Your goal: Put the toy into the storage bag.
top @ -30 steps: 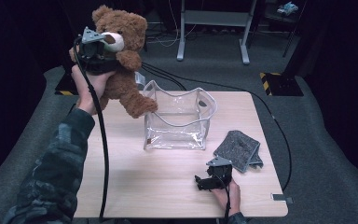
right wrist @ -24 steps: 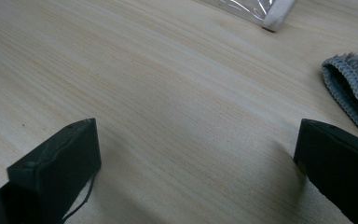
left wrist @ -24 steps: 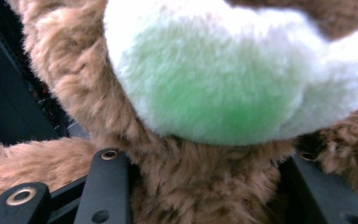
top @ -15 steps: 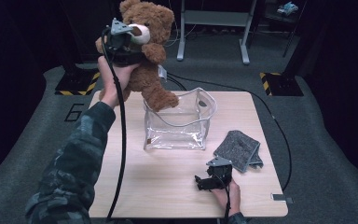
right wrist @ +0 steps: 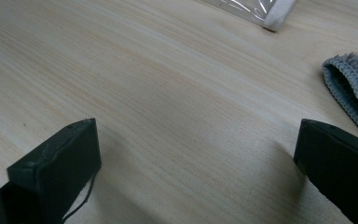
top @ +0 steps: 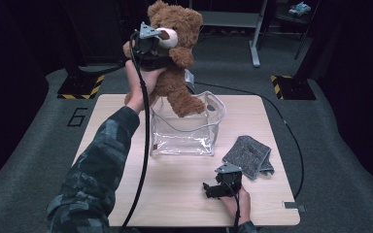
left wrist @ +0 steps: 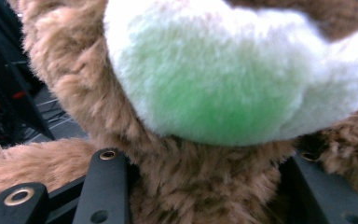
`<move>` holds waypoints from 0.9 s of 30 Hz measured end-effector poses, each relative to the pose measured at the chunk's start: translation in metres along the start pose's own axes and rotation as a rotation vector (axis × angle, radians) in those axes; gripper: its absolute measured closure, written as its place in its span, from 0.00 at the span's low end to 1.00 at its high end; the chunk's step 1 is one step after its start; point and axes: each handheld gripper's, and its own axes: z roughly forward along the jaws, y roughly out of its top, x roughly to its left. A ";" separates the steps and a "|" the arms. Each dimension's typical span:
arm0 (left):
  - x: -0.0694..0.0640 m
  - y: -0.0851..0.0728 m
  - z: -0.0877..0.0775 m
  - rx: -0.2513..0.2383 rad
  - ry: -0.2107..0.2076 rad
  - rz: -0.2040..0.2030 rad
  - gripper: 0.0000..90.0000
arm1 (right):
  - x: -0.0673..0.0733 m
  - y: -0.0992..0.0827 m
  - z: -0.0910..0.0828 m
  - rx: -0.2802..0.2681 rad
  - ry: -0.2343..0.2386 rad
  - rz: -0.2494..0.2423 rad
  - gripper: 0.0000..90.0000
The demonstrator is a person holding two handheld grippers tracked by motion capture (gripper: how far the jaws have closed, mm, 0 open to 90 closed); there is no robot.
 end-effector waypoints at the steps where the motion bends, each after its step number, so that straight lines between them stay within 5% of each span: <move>1: -0.004 -0.001 0.005 -0.002 -0.009 -0.004 0.57 | 0.000 0.000 0.000 -0.004 -0.002 -0.003 0.00; 13: -0.020 -0.012 0.031 -0.019 -0.040 -0.051 0.56 | 0.001 0.000 0.000 -0.005 0.000 0.003 0.00; 23: -0.030 -0.009 0.042 -0.028 -0.044 -0.024 0.55 | 0.001 0.000 0.000 -0.005 0.001 0.003 0.00; 27: -0.031 -0.013 0.045 -0.050 -0.026 -0.042 0.55 | 0.001 0.000 0.000 -0.005 0.002 0.002 0.00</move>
